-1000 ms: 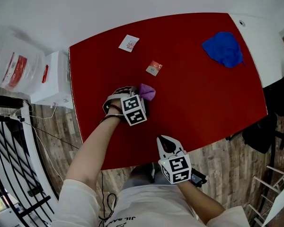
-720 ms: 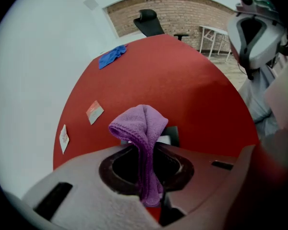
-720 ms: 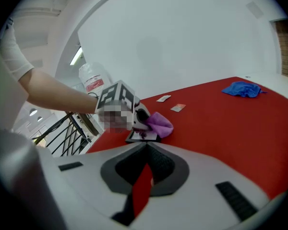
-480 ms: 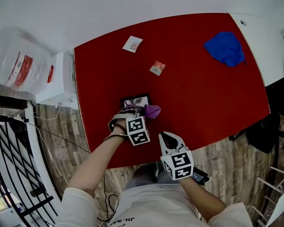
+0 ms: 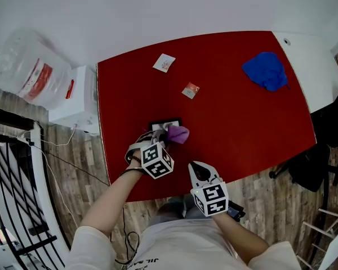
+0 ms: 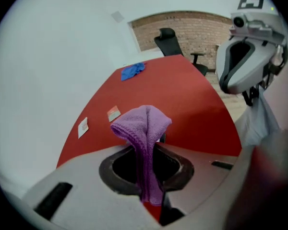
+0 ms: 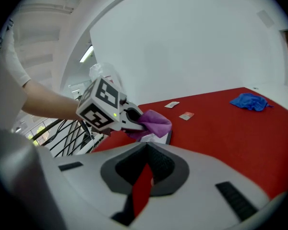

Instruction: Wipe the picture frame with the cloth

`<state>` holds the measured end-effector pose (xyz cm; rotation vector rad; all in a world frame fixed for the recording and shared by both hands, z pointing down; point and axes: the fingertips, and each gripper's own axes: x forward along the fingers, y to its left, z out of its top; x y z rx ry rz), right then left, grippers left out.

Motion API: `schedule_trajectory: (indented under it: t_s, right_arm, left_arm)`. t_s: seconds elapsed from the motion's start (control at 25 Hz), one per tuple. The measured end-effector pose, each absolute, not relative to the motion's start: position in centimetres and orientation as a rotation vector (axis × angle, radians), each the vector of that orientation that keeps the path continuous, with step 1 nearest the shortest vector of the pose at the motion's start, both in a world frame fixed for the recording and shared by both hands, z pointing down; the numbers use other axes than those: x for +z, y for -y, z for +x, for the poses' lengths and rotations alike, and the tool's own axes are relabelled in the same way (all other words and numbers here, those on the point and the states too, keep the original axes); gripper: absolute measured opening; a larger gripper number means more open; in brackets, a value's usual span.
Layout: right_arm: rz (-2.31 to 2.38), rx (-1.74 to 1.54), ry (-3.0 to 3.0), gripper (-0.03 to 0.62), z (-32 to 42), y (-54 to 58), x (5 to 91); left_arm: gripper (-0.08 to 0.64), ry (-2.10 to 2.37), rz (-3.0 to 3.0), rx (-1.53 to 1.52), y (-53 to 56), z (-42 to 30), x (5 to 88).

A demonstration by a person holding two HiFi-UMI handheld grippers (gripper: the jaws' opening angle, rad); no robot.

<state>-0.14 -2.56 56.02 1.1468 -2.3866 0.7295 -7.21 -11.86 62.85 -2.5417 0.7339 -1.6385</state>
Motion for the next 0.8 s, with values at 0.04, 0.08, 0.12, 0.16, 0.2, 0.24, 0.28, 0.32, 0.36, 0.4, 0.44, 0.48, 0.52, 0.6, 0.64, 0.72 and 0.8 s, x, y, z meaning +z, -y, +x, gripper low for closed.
schedule_trajectory:
  t_s: [0.04,0.08,0.12,0.16,0.2,0.24,0.28,0.32,0.36,0.4,0.44,0.48,0.52,0.6,0.64,0.72,0.8]
  right_arm:
    - [1.146,0.715,2.392,0.003,-0.2,2.6,55.5]
    - [1.145,0.699,2.396,0.003,-0.3,2.6,55.0]
    - [1.144,0.684,2.400,0.003,-0.4,2.6,54.5]
    - [1.144,0.672,2.404,0.003,-0.4,2.5,54.0]
    - [1.144,0.664,2.407,0.003,-0.4,2.5,53.5]
    - [1.144,0.657,2.411,0.003,-0.4,2.3,53.0]
    - [1.144,0.650,2.415,0.003,-0.5,2.2,52.4]
    - [1.140,0.642,2.420,0.003,-0.6,2.1,51.9]
    - [1.134,0.634,2.423,0.003,-0.7,1.9,51.5]
    - [1.128,0.627,2.424,0.003,-0.9,1.6,51.0]
    - [1.122,0.625,2.424,0.003,-1.0,1.3,50.6]
    - [1.117,0.629,2.425,0.003,-1.2,0.9,50.2]
    - [1.113,0.637,2.429,0.003,-1.4,0.6,49.8]
    - [1.110,0.660,2.442,0.003,-1.9,0.2,49.1]
    - [1.110,0.667,2.449,0.003,-2.2,0.0,48.8]
    - [1.110,0.664,2.464,0.003,-2.6,-0.3,48.3]
    - [1.108,0.645,2.478,0.003,-2.9,-0.6,47.9]
  left_arm:
    - [0.057,-0.816,-2.593,-1.598,11.4,-7.6,61.5]
    - [0.057,-0.924,-2.659,-1.546,10.8,-8.1,60.2]
    - [0.057,-1.060,-2.736,-1.478,10.1,-8.7,58.9]
    - [0.057,-1.217,-2.810,-1.388,9.1,-9.2,57.6]
    - [0.057,-1.379,-2.867,-1.282,8.1,-9.7,56.4]
    - [0.057,-1.533,-2.894,-1.170,7.0,-10.2,55.1]
    - [0.057,-1.669,-2.896,-1.061,5.9,-10.8,53.8]
    - [0.057,-1.785,-2.886,-0.960,4.8,-11.4,52.7]
    - [0.057,-1.882,-2.875,-0.870,3.7,-12.0,51.7]
    - [0.057,-1.963,-2.866,-0.793,2.6,-12.4,51.0]
    - [0.057,-2.033,-2.855,-0.728,1.5,-12.7,50.3]
    - [0.057,-2.096,-2.837,-0.676,0.5,-13.1,49.8]
    - [0.057,-2.152,-2.811,-0.634,-0.4,-13.6,49.4]
    - [0.057,-2.236,-2.754,-0.572,-1.8,-14.3,48.7]
    - [0.057,-2.260,-2.733,-0.550,-2.3,-14.6,48.6]
    - [0.057,-2.284,-2.702,-0.522,-3.0,-15.0,48.4]
    - [0.057,-2.300,-2.680,-0.501,-3.3,-15.4,48.2]
